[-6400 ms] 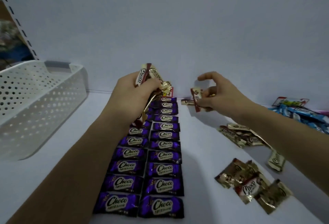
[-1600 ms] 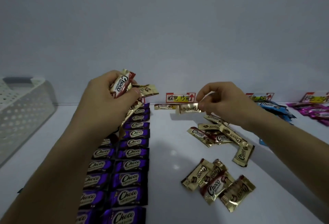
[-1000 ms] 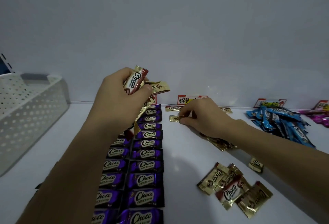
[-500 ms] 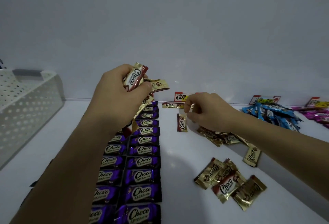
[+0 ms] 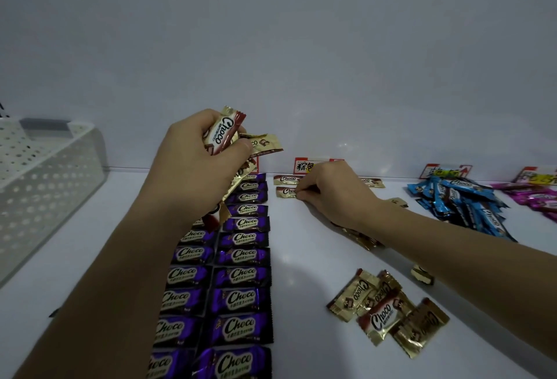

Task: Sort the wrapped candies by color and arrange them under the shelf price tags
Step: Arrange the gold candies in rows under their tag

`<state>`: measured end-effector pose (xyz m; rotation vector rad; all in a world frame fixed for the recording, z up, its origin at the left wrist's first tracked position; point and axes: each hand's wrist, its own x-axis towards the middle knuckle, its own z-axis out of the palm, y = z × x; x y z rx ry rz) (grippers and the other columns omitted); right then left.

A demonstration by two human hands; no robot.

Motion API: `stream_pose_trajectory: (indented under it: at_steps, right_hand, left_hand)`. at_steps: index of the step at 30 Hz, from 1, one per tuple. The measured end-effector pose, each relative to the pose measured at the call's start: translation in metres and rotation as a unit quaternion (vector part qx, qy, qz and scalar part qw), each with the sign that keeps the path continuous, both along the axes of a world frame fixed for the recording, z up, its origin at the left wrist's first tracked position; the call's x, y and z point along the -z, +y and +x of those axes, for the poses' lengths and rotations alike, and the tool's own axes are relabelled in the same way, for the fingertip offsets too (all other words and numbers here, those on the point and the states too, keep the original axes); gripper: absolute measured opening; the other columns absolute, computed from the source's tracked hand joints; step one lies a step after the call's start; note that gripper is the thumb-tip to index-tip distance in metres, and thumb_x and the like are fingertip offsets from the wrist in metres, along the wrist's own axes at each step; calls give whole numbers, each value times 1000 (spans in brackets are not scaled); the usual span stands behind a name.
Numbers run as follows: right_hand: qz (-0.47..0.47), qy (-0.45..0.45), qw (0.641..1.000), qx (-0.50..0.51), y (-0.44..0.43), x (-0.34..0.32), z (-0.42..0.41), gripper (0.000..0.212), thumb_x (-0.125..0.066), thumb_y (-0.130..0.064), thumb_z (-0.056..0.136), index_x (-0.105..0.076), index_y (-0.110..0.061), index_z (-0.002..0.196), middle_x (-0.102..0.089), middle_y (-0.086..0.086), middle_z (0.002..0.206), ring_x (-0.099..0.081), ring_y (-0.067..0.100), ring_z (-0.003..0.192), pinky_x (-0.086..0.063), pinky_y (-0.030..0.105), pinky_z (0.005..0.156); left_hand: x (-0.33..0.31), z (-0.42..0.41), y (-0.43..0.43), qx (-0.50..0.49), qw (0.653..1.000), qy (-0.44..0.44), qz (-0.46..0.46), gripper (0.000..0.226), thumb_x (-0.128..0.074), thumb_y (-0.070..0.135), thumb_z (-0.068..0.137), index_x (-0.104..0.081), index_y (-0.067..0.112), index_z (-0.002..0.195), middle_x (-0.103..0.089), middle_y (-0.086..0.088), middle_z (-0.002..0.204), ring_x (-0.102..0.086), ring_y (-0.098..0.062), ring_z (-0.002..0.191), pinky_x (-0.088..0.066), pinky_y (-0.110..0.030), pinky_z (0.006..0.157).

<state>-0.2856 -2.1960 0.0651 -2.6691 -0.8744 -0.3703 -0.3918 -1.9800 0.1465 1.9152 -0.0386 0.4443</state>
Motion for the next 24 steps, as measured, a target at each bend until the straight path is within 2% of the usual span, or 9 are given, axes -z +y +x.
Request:
stream_pose_trajectory:
  at_steps: [4, 10, 15, 17, 18, 20, 21, 22, 24]
  right_hand:
    - [10, -5, 1000, -3, 3, -4, -3, 12, -70, -18, 91, -82, -18, 95, -77, 0, 91, -67, 18, 81, -53, 34, 77]
    - [5, -13, 1000, -4, 3, -3, -2, 13, -69, -14, 90, -82, -16, 92, -77, 0, 88, -67, 17, 79, -54, 35, 79]
    - [-11, -8, 1000, 15, 5, -4, -5, 14, -68, -20, 93, -81, -17, 95, -76, 1, 88, -65, 18, 78, -52, 33, 75]
    - [77, 11, 996, 44, 7, -15, -15, 19, -63, -24, 97, -79, -14, 90, -73, 4, 80, -64, 20, 73, -48, 30, 69]
    - [192, 73, 977, 51, 8, -25, -24, 24, -59, -26, 100, -77, -14, 89, -72, 4, 79, -64, 19, 71, -48, 29, 66]
    - [423, 261, 868, -8, 8, -49, -49, 29, -52, -33, 103, -73, -12, 101, -70, 9, 84, -66, 19, 74, -52, 29, 65]
    - [472, 325, 818, -49, 7, -59, -61, 29, -54, -34, 102, -70, -10, 108, -68, 12, 86, -66, 22, 75, -53, 31, 65]
    - [474, 342, 808, -75, 7, -66, -72, 29, -61, -33, 97, -67, -9, 111, -67, 14, 85, -66, 24, 73, -54, 32, 64]
    - [452, 309, 833, -80, 5, -70, -84, 31, -73, -22, 85, -65, -6, 111, -69, 12, 77, -66, 22, 66, -55, 32, 63]
  left_hand:
    - [1, 0, 1, 2, 1000, 1, -2, 3, -69, 23, 92, -69, 25, 93, -73, 1, 82, -71, -20, 76, -58, -44, 74]
    - [2, 1, 2, 9, 1000, -3, -2, 4, -69, 23, 92, -69, 26, 95, -73, 2, 83, -72, -17, 75, -61, -43, 75]
    - [3, 1, 2, 37, 999, 21, 2, 5, -70, 24, 91, -70, 27, 95, -74, 2, 83, -73, -18, 76, -61, -47, 78]
    - [3, 1, 1, 58, 998, 27, 11, 5, -70, 24, 91, -70, 27, 95, -74, 1, 84, -72, -22, 78, -61, -47, 78]
    - [2, 0, 1, 73, 997, 25, 19, 5, -70, 23, 91, -70, 27, 95, -74, 2, 84, -72, -21, 78, -61, -41, 75]
    - [1, -3, -4, 106, 994, 15, 36, 8, -71, 19, 91, -69, 26, 96, -73, 6, 84, -71, -12, 75, -57, -23, 63]
    - [0, -4, -7, 122, 991, 9, 45, 9, -71, 18, 90, -69, 25, 96, -73, 7, 83, -70, -10, 73, -54, -17, 60]
    - [1, -5, -11, 135, 989, 5, 53, 10, -71, 17, 90, -69, 23, 97, -73, 5, 83, -70, -10, 73, -53, -16, 60]
    - [3, -5, -17, 148, 987, 0, 56, 9, -72, 19, 90, -69, 23, 98, -73, 4, 83, -70, -10, 73, -54, -17, 63]
